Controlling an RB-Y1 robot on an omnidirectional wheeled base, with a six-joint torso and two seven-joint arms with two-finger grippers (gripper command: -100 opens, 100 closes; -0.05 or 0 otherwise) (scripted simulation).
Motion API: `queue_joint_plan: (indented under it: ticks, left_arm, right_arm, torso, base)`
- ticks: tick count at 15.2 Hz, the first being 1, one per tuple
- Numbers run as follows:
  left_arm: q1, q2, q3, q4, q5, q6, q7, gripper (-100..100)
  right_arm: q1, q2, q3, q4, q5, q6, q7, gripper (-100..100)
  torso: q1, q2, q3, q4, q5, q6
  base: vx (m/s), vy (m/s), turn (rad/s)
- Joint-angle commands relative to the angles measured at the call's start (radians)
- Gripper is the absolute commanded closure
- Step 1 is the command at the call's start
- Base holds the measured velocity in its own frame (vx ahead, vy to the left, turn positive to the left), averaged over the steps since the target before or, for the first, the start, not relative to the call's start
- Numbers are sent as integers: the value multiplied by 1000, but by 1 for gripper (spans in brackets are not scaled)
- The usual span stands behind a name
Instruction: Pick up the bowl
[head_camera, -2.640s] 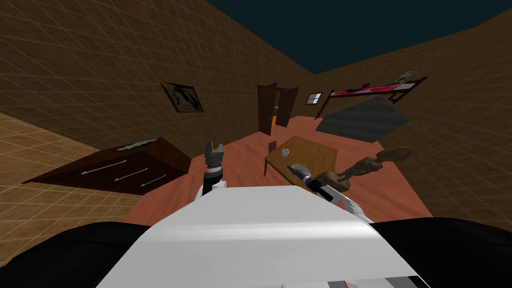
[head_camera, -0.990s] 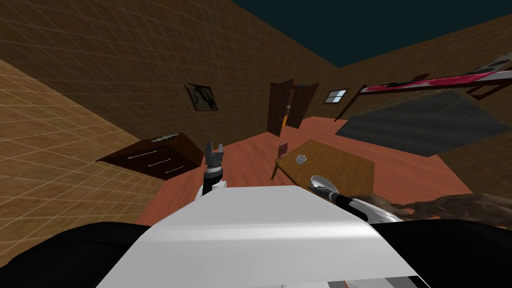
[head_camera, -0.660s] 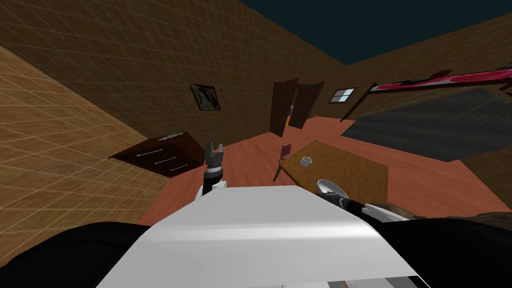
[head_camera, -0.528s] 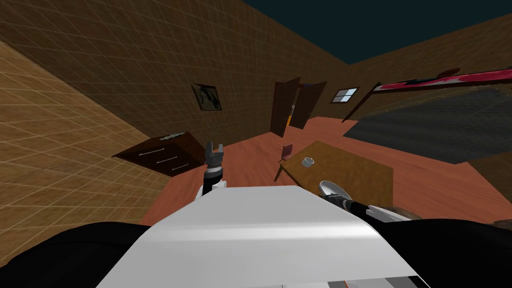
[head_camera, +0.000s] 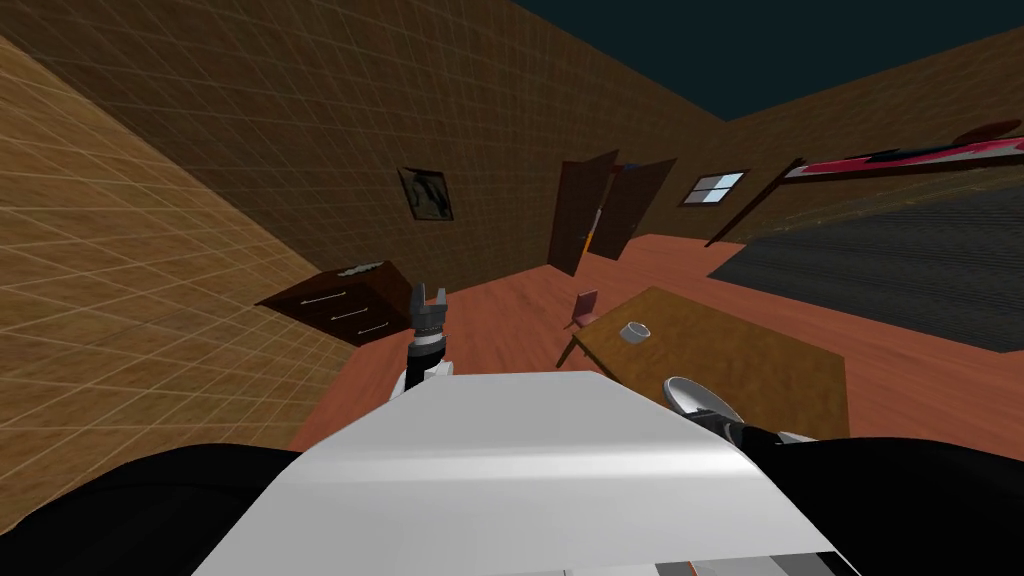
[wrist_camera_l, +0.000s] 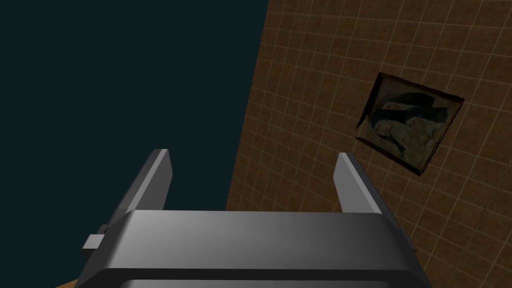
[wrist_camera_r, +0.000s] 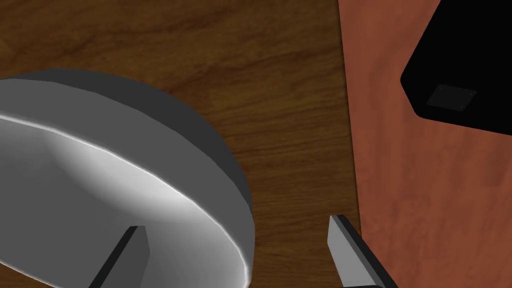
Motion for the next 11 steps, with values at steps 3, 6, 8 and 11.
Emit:
queue_joint_plan:
  ticks: [3, 6, 8, 11]
  left_arm:
    - [0, 0, 0, 0, 0, 0, 0, 0]
    - [0, 0, 0, 0, 0, 0, 0, 0]
    - [0, 0, 0, 0, 0, 0, 0, 0]
    - [0, 0, 0, 0, 0, 0, 0, 0]
  right_arm:
    - [-13, 42, -1, 23, 7, 16, 13, -100]
    - [-24, 83, -2, 38, 12, 36, 24, -100]
    - [-18, 72, -4, 33, 10, 30, 23, 100]
    - [-18, 71, -3, 33, 11, 31, 24, 100]
  torso:
    - [-5, 2, 1, 1, -1, 0]
    - [-13, 5, 3, 1, -3, 0]
    - [-12, 5, 3, 1, -3, 0]
    - [-9, 4, 3, 1, -3, 1]
  base:
    - [9, -16, 47]
    - [-15, -92, 66]
    - [-9, -39, 14]
    - [-1, -3, 0]
